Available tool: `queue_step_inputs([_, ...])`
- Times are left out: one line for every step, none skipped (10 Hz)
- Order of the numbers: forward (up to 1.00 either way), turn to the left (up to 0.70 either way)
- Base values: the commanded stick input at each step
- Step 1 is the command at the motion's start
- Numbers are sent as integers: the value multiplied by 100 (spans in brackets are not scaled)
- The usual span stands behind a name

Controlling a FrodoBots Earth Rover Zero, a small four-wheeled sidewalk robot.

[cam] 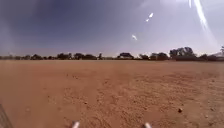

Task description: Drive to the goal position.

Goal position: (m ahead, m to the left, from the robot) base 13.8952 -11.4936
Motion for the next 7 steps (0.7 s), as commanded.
queue_step_inputs([100, 0])
queue_step_inputs([100, 0])
queue_step_inputs([100, 0])
queue_step_inputs([100, 0])
queue_step_inputs([100, 0])
queue_step_inputs([100, 0])
queue_step_inputs([100, 0])
